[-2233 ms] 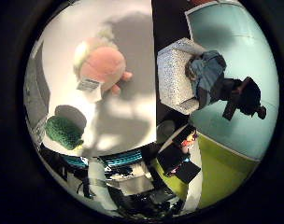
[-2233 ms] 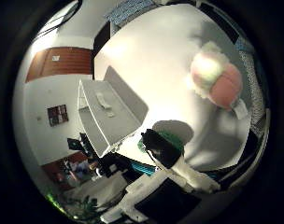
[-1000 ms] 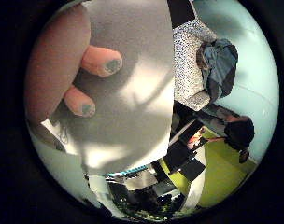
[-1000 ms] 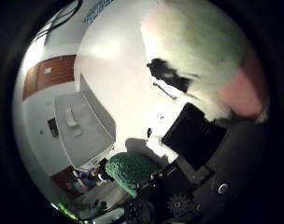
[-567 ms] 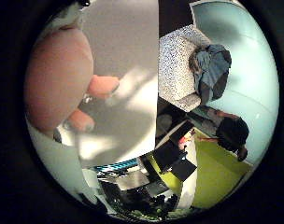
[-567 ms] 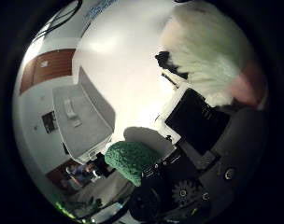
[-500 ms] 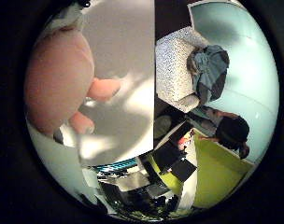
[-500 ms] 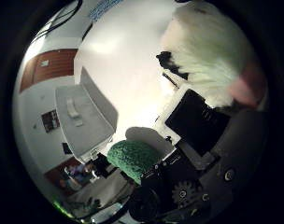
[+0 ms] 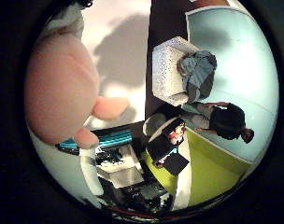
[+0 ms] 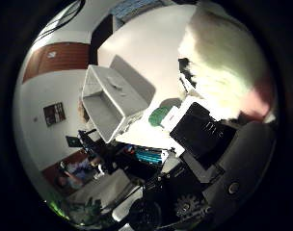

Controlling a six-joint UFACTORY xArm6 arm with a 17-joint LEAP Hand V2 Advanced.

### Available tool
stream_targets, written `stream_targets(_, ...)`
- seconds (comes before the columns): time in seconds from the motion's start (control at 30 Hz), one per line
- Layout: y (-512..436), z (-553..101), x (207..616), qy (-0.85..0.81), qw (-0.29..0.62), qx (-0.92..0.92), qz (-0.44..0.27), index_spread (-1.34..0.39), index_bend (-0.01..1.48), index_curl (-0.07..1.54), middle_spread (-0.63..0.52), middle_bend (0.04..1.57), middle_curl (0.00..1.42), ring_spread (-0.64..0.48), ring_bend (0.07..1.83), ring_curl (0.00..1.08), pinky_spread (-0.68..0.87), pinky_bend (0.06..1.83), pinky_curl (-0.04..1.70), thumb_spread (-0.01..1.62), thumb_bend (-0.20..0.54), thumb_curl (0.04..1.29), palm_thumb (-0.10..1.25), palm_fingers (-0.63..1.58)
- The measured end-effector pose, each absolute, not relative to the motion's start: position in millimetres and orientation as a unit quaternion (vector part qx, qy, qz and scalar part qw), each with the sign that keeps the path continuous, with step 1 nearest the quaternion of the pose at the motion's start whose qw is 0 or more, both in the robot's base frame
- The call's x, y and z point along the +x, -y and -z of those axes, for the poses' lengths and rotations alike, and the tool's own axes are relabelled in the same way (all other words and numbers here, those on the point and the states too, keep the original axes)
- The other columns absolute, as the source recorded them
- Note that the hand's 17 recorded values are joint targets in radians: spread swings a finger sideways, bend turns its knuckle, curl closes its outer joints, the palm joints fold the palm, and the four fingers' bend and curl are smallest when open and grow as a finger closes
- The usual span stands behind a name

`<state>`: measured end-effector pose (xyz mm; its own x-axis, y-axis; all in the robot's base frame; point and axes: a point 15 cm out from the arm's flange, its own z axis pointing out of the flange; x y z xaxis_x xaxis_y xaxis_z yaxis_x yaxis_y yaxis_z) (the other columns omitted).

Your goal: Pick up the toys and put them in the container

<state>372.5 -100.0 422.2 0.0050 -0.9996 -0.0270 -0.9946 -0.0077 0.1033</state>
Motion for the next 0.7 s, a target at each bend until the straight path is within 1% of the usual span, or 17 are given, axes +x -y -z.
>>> stream_targets(0.37, -74, -513, 357, 0.600, -0.053, 0.798, -0.002, -0.32, 1.00, 1.05, -0.19, 1.30, 0.97, -0.25, 1.39, 0.86, -0.15, 1.22, 1.27, 0.85, -0.016, 0.79, 1.04, 0.98)
stream_targets(0.57, -170, -532, 344, 0.547, -0.092, 0.832, -0.015, -0.32, 0.97, 1.06, -0.19, 1.29, 0.97, -0.25, 1.37, 0.87, -0.15, 1.19, 1.29, 0.84, -0.016, 0.81, 1.04, 1.00)
stream_targets(0.7, -214, -532, 338, 0.525, -0.107, 0.844, -0.015, -0.32, 0.96, 1.07, -0.19, 1.27, 0.96, -0.25, 1.36, 0.87, -0.15, 1.17, 1.30, 0.83, -0.016, 0.81, 1.04, 1.02)
